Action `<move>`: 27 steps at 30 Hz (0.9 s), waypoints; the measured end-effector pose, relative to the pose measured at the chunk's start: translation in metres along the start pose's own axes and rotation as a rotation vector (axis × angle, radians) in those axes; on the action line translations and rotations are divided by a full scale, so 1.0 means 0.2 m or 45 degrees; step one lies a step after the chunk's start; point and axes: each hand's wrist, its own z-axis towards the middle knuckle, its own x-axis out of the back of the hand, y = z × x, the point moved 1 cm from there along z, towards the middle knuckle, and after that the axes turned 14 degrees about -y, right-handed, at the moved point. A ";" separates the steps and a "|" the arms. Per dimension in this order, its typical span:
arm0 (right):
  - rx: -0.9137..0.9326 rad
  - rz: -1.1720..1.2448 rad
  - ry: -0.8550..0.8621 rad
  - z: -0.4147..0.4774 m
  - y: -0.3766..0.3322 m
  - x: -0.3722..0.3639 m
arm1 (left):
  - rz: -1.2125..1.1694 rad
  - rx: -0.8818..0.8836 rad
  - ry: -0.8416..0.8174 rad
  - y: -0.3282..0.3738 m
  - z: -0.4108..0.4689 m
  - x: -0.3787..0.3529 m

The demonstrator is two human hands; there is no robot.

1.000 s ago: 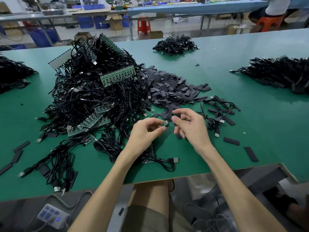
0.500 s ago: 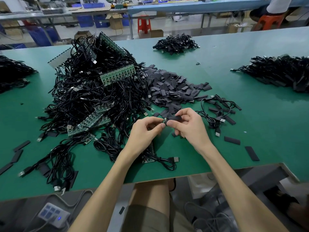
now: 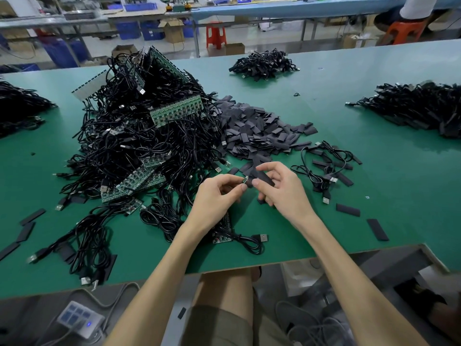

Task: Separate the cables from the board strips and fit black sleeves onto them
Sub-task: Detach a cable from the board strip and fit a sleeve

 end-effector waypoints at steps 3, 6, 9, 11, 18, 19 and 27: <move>-0.009 -0.064 0.021 0.00 0.00 0.00 | 0.009 0.000 -0.007 0.00 0.00 0.00; -0.027 -0.057 0.026 0.00 0.01 0.01 | 0.006 0.008 -0.008 -0.01 0.00 0.00; -0.045 -0.033 0.006 0.00 0.01 0.01 | 0.019 0.006 -0.005 -0.01 0.00 0.00; -0.040 -0.047 -0.023 0.01 0.01 0.01 | 0.042 0.001 0.001 -0.01 0.00 0.00; -0.041 -0.228 -0.059 -0.01 0.01 0.00 | 0.025 -0.019 0.083 -0.03 0.01 0.01; -0.033 -0.252 -0.054 -0.01 0.00 -0.01 | 0.033 -0.017 0.090 -0.03 0.01 0.01; -0.008 -0.178 -0.019 -0.02 -0.02 -0.01 | 0.098 0.009 0.096 -0.02 0.01 0.01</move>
